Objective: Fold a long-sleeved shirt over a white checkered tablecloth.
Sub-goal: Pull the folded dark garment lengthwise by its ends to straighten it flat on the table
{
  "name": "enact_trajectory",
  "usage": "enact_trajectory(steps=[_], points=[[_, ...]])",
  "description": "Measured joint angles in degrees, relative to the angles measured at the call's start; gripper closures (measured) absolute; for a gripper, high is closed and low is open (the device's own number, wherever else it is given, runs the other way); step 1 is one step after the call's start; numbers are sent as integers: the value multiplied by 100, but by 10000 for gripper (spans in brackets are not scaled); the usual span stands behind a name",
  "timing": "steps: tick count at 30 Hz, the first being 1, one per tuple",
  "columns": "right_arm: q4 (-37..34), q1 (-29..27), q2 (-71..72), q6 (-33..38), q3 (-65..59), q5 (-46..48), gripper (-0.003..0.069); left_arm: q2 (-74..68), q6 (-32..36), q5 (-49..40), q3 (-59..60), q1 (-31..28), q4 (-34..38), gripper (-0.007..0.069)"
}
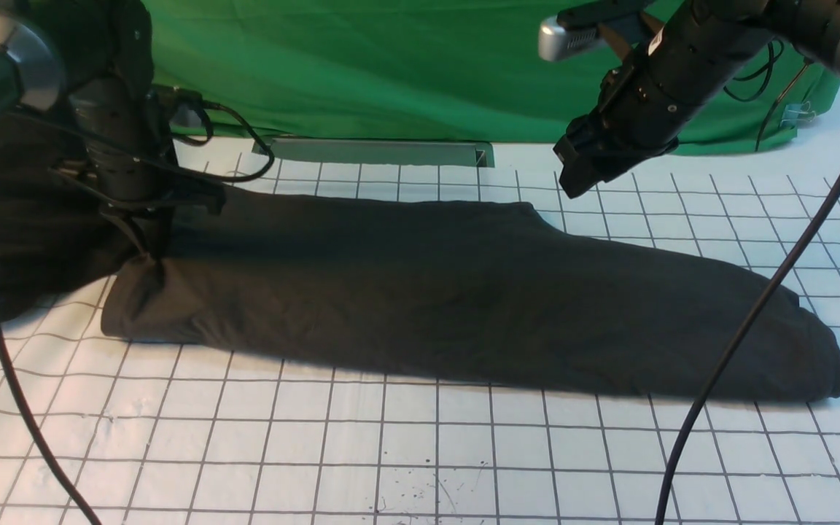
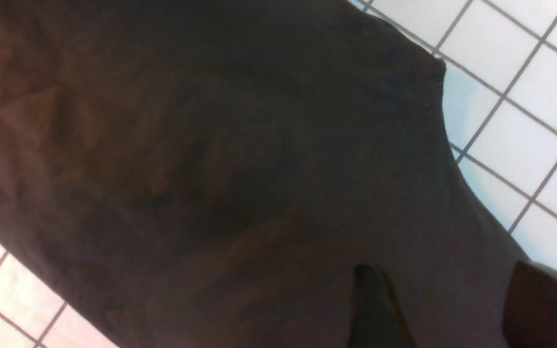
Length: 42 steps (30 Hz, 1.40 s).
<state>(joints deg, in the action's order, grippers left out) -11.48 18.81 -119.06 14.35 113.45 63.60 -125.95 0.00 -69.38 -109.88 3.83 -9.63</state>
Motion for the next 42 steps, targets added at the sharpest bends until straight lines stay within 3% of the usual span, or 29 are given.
enact_trajectory(steps=[2, 7, 12, 15, 18, 20, 21, 23, 26, 29, 31, 38, 42], points=[[44, 0, 0, -46, 0, 133, 312, -52, -137, 0, 0, 0, -78, 590], [886, 0, 0, -462, 0, 540, 312, -103, -455, -19, 0, 0, -510, 453], [1247, -110, 220, -827, -226, 577, 307, -59, -598, -19, 0, 0, -874, 206], [1237, -267, 460, -869, -594, 569, 280, 34, -605, -19, 0, 0, -846, 166], [1221, -620, 763, -869, -1145, 575, 232, 248, -557, -19, 0, 0, -752, 213], [1112, -1039, 898, -869, -1479, 592, 204, 482, -530, -23, 0, 0, -742, 334], [1079, -1079, 906, -869, -1540, 592, 200, 505, -531, -23, 0, 0, -736, 348], [886, -1537, 948, -920, -1859, 612, 173, 788, -501, -25, 12, 0, -637, 521], [813, -1945, 947, -1046, -2278, 588, 125, 1108, -416, -10, 122, -13, 10, 608], [792, -2173, 947, -1059, -2633, 375, 75, 1333, -63, 61, 437, 75, 963, 628], [775, -2239, 947, -1099, -2824, 94, 55, 1381, 73, 379, 764, 224, 1178, 631], [702, -2266, 600, -1209, -3033, -518, 49, 1196, 95, 1179, 2064, 437, 932, 631], [668, -2266, 199, -1145, -3040, -675, 73, 1068, -288, 1544, 2540, 418, 355, 631]])
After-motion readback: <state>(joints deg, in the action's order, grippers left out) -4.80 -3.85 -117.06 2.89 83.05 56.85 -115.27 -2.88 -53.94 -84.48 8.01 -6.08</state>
